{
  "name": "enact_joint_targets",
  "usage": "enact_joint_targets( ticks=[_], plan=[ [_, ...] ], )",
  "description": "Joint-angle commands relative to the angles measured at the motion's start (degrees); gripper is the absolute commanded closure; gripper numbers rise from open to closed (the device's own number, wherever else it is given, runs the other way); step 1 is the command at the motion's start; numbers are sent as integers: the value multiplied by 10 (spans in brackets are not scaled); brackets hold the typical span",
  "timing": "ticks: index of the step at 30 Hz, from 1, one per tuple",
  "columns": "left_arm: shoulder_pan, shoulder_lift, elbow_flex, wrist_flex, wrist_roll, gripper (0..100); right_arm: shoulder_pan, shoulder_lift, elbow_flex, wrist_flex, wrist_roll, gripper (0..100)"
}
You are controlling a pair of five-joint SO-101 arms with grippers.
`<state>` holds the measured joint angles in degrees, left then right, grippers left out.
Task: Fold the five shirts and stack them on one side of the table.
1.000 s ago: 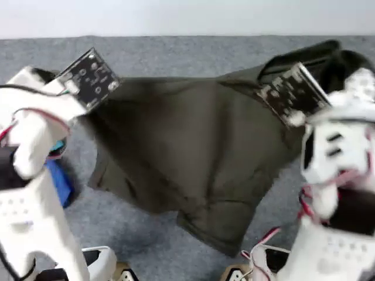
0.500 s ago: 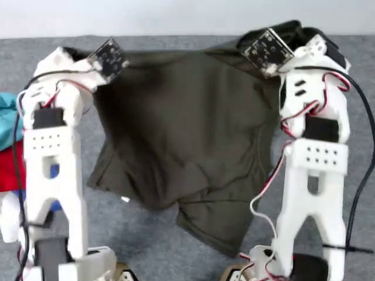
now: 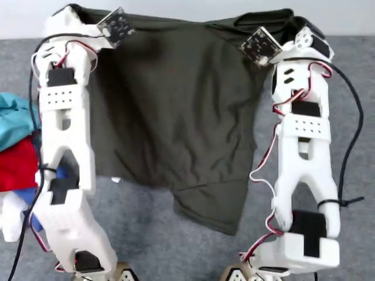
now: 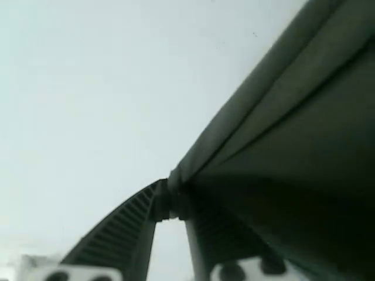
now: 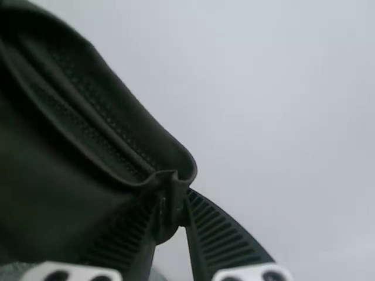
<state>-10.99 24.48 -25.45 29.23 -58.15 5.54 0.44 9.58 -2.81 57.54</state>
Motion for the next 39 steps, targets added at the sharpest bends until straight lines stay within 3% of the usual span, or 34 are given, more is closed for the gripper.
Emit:
enact_joint_targets(
  ticks=[1,6,14,18,30,39],
  plan=[
    [0,6,-49,16,-33,995,-4,9,-61,-12,5,988],
    [4,11,-49,123,-59,995,-10,15,-65,42,5,988],
    [4,13,-48,415,-58,995,-10,-38,-65,315,4,988],
    [1,23,-38,517,-58,995,-11,-66,-65,429,4,988],
    [-63,41,-37,680,-59,995,-51,-164,-65,771,-10,988],
    [-105,78,-36,687,-60,994,-109,-192,-64,973,-84,988]
  ],
)
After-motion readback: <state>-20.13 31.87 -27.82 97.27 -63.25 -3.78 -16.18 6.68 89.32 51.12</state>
